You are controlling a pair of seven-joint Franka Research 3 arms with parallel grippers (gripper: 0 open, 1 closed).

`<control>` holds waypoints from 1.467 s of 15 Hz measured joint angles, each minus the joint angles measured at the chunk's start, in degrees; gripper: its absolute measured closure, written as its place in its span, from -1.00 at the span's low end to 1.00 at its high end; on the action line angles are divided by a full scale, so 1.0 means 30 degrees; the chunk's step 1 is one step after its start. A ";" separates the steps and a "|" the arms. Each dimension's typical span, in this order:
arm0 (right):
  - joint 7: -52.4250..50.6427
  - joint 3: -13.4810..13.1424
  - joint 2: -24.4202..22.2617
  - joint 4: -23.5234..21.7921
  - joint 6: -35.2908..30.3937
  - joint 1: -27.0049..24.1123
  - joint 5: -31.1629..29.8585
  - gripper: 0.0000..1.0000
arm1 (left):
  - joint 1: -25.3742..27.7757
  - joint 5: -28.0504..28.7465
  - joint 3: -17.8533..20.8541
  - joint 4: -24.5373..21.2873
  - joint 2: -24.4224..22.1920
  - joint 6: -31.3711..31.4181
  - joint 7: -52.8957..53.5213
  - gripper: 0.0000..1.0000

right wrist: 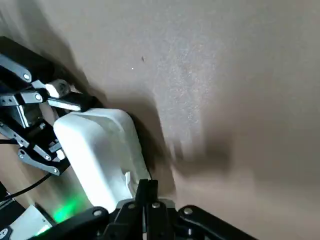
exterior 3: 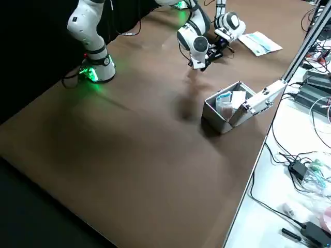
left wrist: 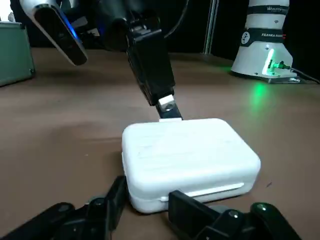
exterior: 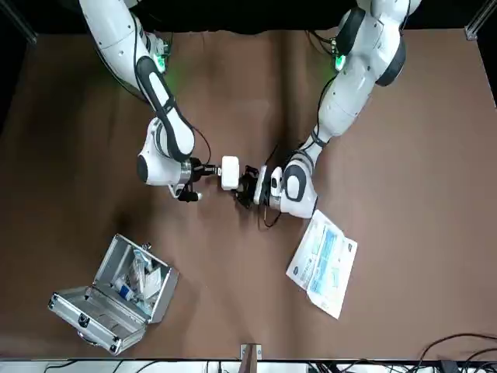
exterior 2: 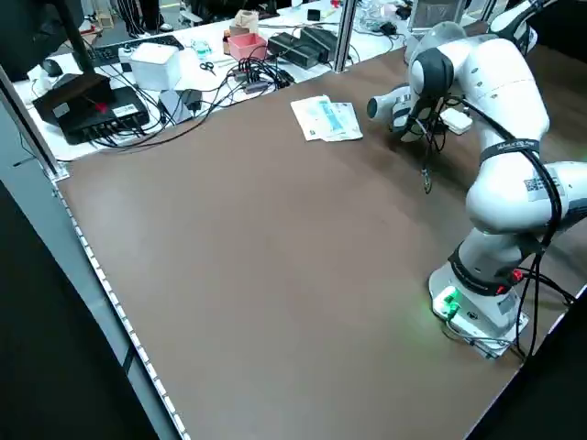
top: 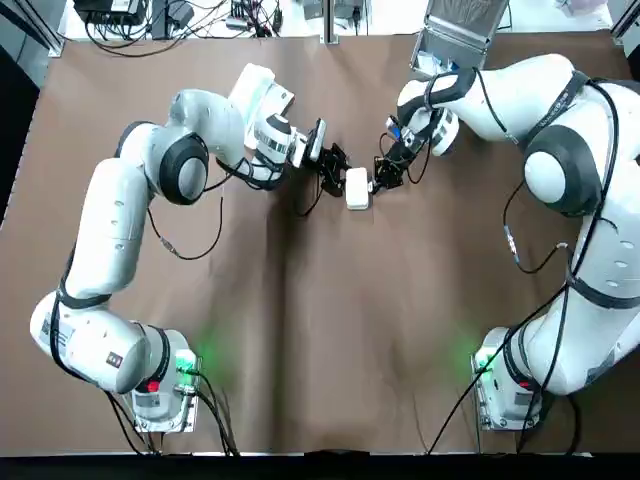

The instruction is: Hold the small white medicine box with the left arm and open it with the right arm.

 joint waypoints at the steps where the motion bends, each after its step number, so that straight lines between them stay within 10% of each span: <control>1: -0.0002 0.0000 0.0000 0.0027 -0.0075 0.0000 0.0010 0.98 | 0.0000 0.0000 0.0000 0.0001 0.0001 0.0000 0.0000 0.12; 22: -0.0206 -0.0070 0.0088 0.0732 -0.1625 0.0013 0.0883 0.98 | -0.0003 0.0000 0.0011 0.0008 0.0008 0.0005 0.0002 0.12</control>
